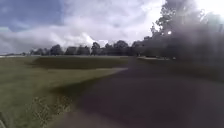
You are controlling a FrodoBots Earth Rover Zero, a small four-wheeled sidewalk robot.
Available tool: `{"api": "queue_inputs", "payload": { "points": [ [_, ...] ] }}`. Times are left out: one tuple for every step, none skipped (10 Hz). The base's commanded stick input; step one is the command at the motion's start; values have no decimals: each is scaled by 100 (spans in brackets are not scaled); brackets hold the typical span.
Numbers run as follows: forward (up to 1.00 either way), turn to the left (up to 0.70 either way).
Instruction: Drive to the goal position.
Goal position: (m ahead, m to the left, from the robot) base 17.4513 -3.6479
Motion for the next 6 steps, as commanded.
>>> {"api": "queue_inputs", "payload": {
  "points": [
    [70, -26],
    [70, -26],
    [70, -26],
    [70, -26],
    [70, -26],
    [70, -26]
  ]
}}
